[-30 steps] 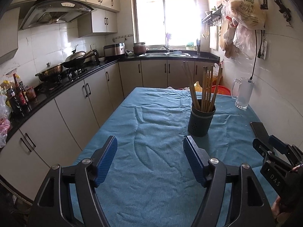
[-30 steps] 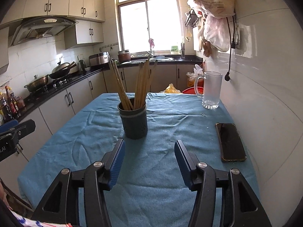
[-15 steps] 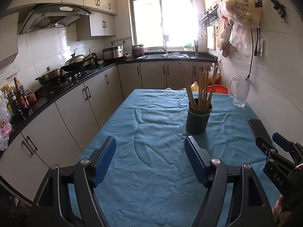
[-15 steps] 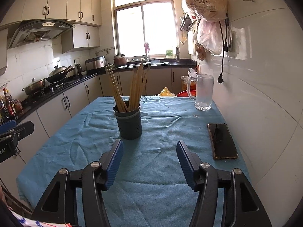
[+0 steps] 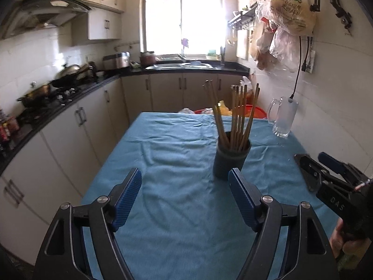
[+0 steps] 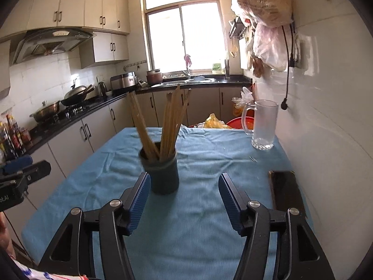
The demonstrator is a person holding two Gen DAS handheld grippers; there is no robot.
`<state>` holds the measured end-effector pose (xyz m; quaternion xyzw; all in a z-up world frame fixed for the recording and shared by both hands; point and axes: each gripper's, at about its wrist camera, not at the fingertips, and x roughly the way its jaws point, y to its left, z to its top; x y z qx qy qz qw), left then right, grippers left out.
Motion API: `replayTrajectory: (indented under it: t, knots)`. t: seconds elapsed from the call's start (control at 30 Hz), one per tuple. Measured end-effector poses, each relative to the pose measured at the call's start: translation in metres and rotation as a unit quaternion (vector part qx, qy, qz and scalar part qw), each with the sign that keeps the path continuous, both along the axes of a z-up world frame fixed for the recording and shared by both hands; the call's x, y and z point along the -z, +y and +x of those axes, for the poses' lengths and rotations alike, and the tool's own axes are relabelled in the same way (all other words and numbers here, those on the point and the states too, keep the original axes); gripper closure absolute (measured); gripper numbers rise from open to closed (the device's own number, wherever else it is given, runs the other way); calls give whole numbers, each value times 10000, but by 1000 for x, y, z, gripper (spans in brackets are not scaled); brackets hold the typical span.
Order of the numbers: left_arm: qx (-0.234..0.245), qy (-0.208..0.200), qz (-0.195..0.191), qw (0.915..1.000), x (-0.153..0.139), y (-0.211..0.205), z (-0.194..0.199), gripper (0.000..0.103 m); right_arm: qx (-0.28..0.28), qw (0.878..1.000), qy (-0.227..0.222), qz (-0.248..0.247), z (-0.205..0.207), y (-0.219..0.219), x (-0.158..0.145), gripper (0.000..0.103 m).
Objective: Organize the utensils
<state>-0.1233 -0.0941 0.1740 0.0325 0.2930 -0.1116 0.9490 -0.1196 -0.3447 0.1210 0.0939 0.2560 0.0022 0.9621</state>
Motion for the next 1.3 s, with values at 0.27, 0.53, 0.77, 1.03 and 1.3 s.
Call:
replayTrajectory:
  t: [0.27,0.53,0.77,1.03,1.3]
  knots:
    - [641,404,-365,9965,0,-34,97,31,-257,9956,328,841,96,-29,-4,53]
    - [777,854,-312,9928,30,-68,165,59,-523,9927,486,973,155,-20,5,53]
    - [967,1066,-512,9883,44,-74,185,97,-673,9897,567,1128,170,-22,12,90]
    - [989,1004,-730,9873,34,-70,175,98,-591,9909,313,1168,153,-23,2,75]
    - [730,633,-453,9943,15,-47,115,77,-565,9943,56,904,110,-20,-19,70]
